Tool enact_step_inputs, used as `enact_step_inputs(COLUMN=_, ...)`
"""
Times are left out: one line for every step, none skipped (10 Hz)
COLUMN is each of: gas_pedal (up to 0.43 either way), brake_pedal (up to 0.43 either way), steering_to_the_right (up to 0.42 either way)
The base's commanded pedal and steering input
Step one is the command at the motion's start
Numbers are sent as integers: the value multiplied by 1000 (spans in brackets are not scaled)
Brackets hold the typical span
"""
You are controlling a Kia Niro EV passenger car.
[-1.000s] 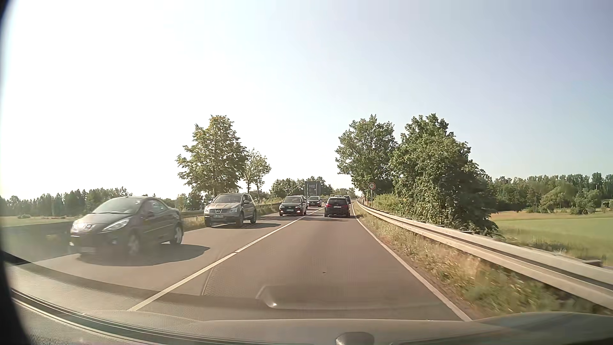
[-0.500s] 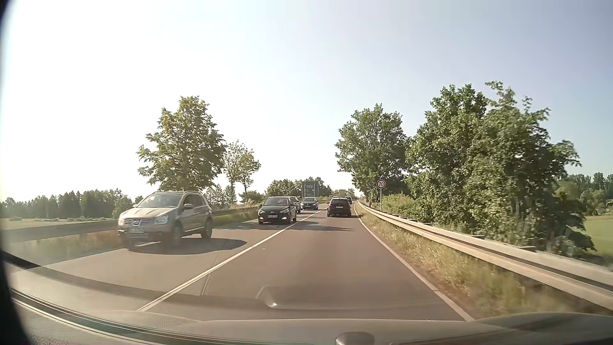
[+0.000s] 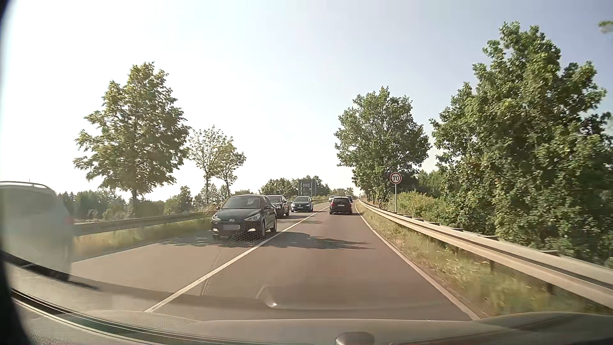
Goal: Follow the waypoints while adhering to traffic rules and regulations
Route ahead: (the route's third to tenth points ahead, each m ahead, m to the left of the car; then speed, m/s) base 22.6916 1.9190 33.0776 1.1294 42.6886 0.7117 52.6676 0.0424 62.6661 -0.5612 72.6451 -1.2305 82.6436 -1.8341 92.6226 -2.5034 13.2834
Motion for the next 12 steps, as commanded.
enact_step_inputs(gas_pedal=209, brake_pedal=18, steering_to_the_right=6)
enact_step_inputs(gas_pedal=209, brake_pedal=18, steering_to_the_right=6)
enact_step_inputs(gas_pedal=197, brake_pedal=18, steering_to_the_right=6)
enact_step_inputs(gas_pedal=197, brake_pedal=18, steering_to_the_right=10)
enact_step_inputs(gas_pedal=197, brake_pedal=18, steering_to_the_right=14)
enact_step_inputs(gas_pedal=197, brake_pedal=12, steering_to_the_right=15)
enact_step_inputs(gas_pedal=197, brake_pedal=18, steering_to_the_right=15)
enact_step_inputs(gas_pedal=189, brake_pedal=18, steering_to_the_right=13)
enact_step_inputs(gas_pedal=189, brake_pedal=18, steering_to_the_right=12)
enact_step_inputs(gas_pedal=177, brake_pedal=18, steering_to_the_right=12)
enact_step_inputs(gas_pedal=177, brake_pedal=18, steering_to_the_right=12)
enact_step_inputs(gas_pedal=177, brake_pedal=18, steering_to_the_right=12)
